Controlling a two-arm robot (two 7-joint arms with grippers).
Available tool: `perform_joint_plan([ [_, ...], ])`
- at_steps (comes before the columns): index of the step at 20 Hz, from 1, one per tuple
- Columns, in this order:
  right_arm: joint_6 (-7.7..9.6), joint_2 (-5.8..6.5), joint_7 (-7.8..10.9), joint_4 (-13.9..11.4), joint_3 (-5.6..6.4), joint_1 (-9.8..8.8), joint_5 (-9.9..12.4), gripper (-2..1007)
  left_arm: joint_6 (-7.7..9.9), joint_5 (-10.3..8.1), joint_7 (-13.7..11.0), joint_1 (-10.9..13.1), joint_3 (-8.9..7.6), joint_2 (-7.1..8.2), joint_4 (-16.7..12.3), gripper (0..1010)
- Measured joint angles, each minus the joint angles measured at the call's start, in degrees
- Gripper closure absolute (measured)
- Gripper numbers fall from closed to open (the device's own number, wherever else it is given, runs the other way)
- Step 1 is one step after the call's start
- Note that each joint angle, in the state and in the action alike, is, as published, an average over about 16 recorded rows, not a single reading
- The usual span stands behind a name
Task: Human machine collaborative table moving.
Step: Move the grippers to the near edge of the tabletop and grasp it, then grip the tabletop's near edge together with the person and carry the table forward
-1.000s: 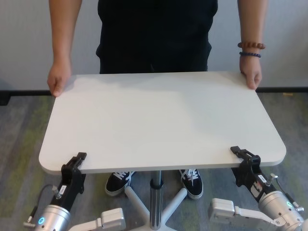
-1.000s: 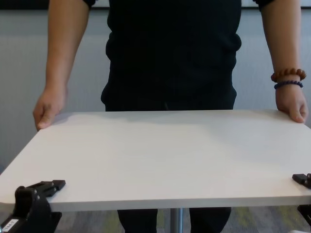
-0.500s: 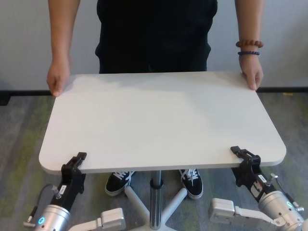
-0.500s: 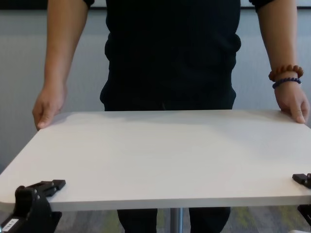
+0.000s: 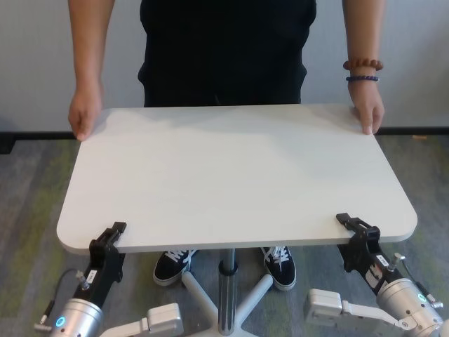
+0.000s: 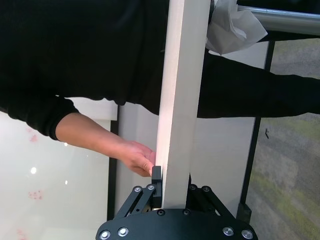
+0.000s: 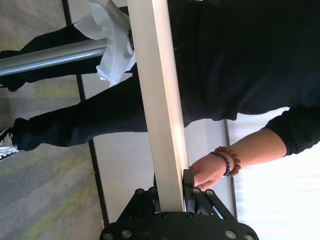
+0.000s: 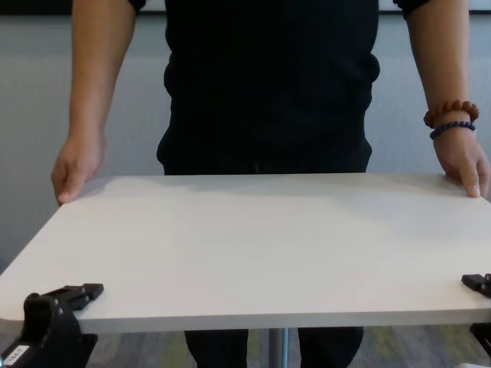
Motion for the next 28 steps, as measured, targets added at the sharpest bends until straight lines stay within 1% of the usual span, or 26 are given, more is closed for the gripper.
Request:
perform_joint_plan([
  [6,-0.10,0.16,0.17,-0.34,0.04,-0.16,0.13,799,0.46,0.47,-0.23,0.26,-0.13,0.03,-0.36,789],
  [17,0.00,0.57,0.49,-1.32,-0.03,-0.26,-0.21,800,1.66,2.62,-1.03,0.96,-0.87,0.10,-1.72,791],
  [23,0.05,0.62,0.48,-1.21,-0.20,0.69,-0.71,800,1.32,3.45,-1.44,0.54,-1.49,-0.27,-1.95,790],
  [28,-0.11,0.63,0.40,-0.59,-0.41,2.04,-1.05,801,0.75,3.99,-1.72,-0.47,-1.97,-1.05,-1.47,789],
])
